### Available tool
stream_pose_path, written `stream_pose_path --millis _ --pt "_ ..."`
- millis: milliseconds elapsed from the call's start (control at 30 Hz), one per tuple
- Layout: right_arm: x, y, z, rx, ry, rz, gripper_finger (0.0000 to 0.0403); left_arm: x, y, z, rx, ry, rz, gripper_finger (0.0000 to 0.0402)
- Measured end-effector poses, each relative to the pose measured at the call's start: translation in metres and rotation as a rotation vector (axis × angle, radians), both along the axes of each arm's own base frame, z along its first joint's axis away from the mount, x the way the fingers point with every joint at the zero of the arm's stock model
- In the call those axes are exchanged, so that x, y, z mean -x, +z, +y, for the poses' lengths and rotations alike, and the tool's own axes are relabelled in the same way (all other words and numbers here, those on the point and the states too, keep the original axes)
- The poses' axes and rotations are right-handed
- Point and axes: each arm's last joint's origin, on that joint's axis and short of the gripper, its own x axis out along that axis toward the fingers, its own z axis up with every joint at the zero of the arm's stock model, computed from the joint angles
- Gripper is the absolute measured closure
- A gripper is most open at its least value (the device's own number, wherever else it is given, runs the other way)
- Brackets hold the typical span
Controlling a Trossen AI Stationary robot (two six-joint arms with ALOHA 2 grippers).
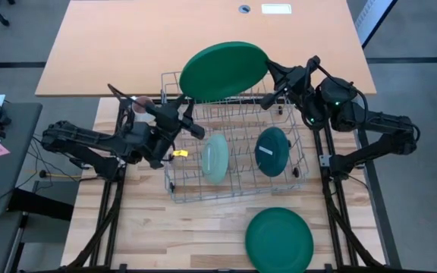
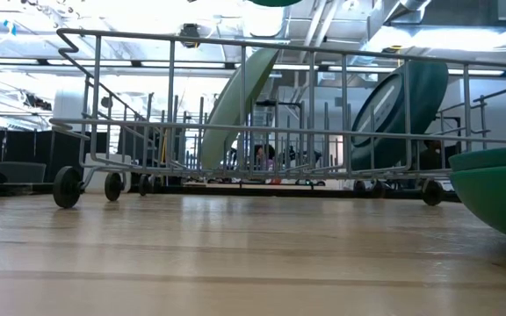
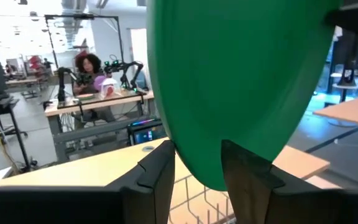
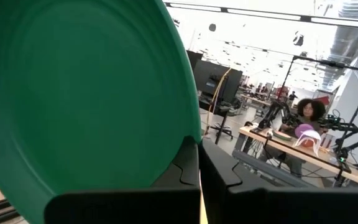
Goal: Sort dishes
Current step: Put a green plate in the dish rack
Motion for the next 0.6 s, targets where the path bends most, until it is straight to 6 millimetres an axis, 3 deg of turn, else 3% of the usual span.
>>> stream_pose_path --millis 233,433,600 --pt "-0.001 -0.001 0.002 -0.003 -0.01 0.004 0.0403 0.0 0.0 0.002 -0.006 0.029 0.025 0.0279" --pt "-0.002 0.0 0.002 0.02 -0.017 0.005 0.0403 -0.002 -0.011 0.0 0.019 0.078 0.101 0.0277" --pt "-0.001 0.001 0.002 0.025 -0.018 0.004 0.0403 -0.003 -0.016 0.0 0.028 0.074 0.114 0.0258"
